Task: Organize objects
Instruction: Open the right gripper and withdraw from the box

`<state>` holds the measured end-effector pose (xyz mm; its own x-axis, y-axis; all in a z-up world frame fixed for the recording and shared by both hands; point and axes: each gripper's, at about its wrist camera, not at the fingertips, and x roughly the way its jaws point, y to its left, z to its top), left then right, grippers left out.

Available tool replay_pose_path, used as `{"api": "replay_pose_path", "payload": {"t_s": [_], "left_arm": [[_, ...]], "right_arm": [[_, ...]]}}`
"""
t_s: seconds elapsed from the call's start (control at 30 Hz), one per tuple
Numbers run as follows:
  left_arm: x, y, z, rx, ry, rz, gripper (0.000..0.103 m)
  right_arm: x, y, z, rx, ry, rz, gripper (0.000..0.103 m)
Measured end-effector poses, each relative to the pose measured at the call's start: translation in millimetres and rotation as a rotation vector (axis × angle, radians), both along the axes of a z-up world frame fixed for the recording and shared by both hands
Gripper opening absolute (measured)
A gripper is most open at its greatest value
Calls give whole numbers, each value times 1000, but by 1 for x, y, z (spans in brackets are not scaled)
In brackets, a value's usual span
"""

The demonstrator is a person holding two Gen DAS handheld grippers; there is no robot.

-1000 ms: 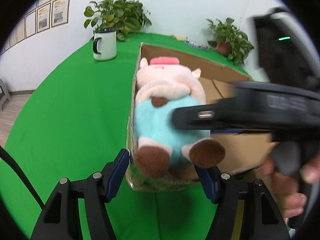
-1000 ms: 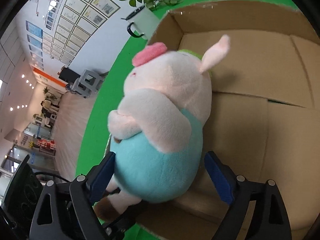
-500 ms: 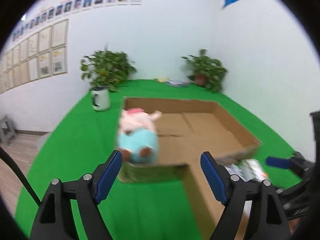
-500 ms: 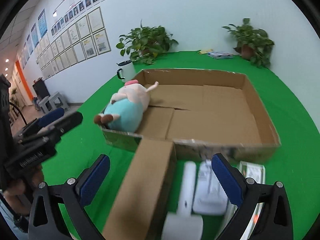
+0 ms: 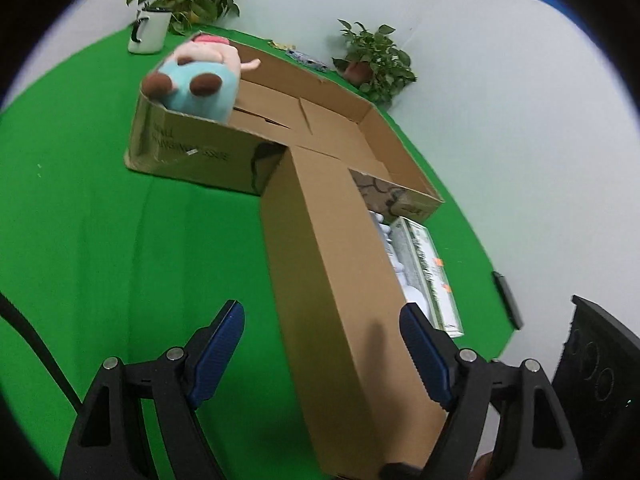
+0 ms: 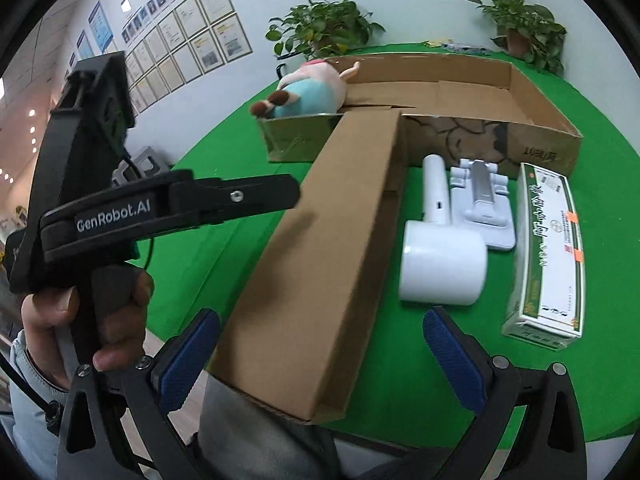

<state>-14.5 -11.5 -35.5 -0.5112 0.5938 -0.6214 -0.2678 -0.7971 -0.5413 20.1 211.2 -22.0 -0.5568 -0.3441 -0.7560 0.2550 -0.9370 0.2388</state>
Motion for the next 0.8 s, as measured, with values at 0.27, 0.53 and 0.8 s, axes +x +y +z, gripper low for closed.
{"api": "replay_pose_path", "payload": {"t_s": [0.27,0.53,0.8], "left_arm": [[15,1,12,-78,61,-9,79],[23,-12,41,-188,141,44,79],[28,-45,40,-233,102,132,79]], "right_arm": [[2,-23,-2,26,16,29,101],[0,-38,1,102,100,58,66],[6,-79,8,93,158,194,95]]}}
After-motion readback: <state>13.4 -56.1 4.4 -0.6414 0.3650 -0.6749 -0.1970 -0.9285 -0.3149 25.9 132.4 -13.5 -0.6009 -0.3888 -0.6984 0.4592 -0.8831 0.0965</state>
